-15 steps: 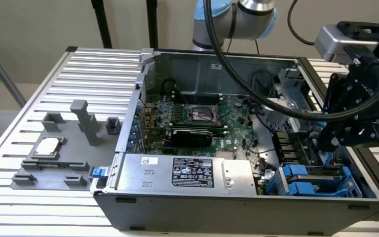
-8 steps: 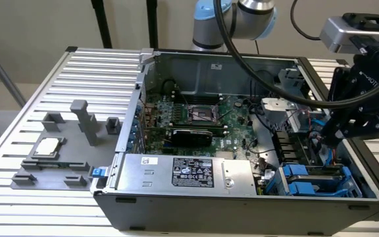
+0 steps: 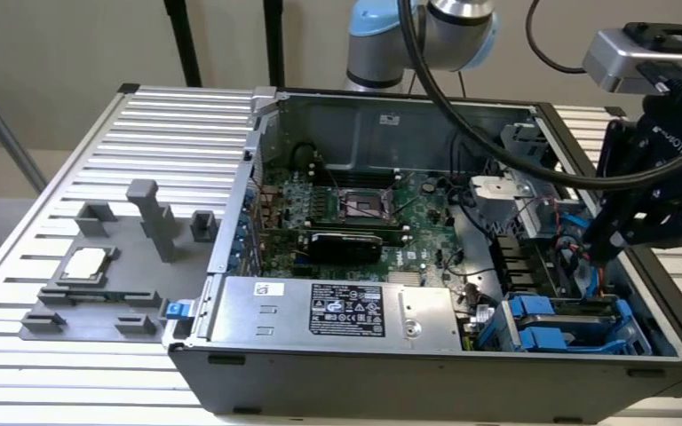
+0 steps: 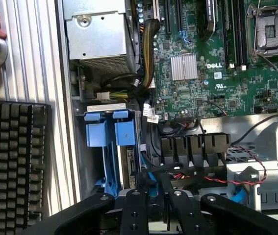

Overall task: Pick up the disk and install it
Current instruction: 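Insert the second disk wire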

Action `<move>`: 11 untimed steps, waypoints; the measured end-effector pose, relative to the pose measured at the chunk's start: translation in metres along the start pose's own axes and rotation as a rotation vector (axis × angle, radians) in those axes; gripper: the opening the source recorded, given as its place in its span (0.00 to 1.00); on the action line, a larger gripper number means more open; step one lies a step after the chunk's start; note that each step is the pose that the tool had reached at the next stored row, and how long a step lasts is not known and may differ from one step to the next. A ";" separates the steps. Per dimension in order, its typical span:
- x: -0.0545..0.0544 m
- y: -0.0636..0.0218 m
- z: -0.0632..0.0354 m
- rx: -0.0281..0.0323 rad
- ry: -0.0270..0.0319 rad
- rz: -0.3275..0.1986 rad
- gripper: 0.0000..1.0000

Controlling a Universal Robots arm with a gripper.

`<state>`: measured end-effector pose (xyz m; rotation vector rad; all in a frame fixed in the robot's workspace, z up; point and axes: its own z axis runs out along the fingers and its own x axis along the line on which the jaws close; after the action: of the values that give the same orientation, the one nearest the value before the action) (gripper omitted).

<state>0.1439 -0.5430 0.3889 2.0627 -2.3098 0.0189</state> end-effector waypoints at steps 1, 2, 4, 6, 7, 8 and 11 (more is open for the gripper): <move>0.000 0.0000 0.0012 0.0002 0.0019 0.000 1.00; 0.000 -0.0001 0.0028 0.0004 0.0037 0.000 1.00; 0.000 -0.0002 0.0062 0.0009 0.0073 0.000 1.00; 0.000 -0.0002 0.0086 0.0012 0.0106 0.000 1.00; 0.000 -0.0002 0.0087 0.0013 0.0116 0.000 1.00; 0.000 -0.0002 0.0087 0.0014 0.0122 0.000 1.00; 0.000 -0.0002 0.0088 0.0013 0.0121 0.000 1.00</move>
<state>0.1440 -0.5432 0.3801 2.0570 -2.3038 0.0329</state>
